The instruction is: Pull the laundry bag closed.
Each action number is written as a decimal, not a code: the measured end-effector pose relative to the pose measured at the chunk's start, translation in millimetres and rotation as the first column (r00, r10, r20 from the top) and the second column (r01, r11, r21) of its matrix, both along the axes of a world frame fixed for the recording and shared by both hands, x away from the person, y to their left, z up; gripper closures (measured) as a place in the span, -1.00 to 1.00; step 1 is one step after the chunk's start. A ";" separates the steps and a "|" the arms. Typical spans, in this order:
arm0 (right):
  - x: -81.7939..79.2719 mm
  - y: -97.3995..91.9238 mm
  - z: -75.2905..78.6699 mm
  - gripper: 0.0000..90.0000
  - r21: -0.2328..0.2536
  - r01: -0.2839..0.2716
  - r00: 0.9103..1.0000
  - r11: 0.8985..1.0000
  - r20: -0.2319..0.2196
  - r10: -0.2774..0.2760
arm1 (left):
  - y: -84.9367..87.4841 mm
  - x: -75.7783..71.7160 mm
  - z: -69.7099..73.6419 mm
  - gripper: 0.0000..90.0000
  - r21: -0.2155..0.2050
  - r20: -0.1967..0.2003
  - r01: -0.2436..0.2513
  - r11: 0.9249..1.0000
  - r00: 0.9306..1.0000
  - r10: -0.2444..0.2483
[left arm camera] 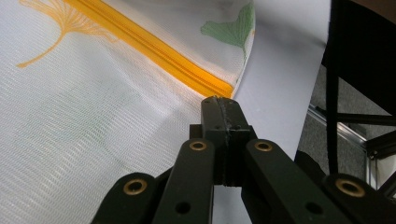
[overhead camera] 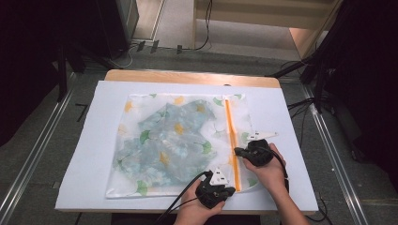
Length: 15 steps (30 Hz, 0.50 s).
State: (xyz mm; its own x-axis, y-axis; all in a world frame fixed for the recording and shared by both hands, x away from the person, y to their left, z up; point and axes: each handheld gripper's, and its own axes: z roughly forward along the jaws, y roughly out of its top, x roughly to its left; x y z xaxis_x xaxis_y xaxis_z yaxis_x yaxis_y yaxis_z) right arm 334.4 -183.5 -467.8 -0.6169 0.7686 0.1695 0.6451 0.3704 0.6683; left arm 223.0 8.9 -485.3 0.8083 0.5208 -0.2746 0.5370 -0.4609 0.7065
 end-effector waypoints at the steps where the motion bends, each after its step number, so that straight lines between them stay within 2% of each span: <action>1: 3.8 -0.2 -0.1 1.00 -0.001 -0.002 1.000 1.000 0.001 0.002 | 0.0 -0.1 0.0 1.00 0.000 0.000 0.001 1.000 1.000 -0.001; 7: 24.4 0.8 -0.8 1.00 0.031 0.005 1.000 0.999 -0.002 -0.005 | -0.3 -0.4 -0.1 1.00 -0.001 0.002 0.002 1.000 1.000 -0.002; 9: 29.4 4.5 0.3 1.00 0.026 0.001 1.000 1.000 0.001 -0.001 | -0.4 -0.5 0.0 1.00 0.000 0.002 0.001 1.000 1.000 -0.001; 12: 35.5 11.6 1.8 1.00 -0.007 0.009 1.000 1.000 0.017 -0.009 | -0.3 -0.6 -0.2 1.00 -0.003 0.003 0.002 1.000 1.000 -0.002; 15: 37.3 11.3 2.3 1.00 0.012 0.011 1.000 1.000 -0.006 -0.011 | -0.1 -0.5 -0.3 1.00 -0.002 0.003 0.002 1.000 1.000 -0.002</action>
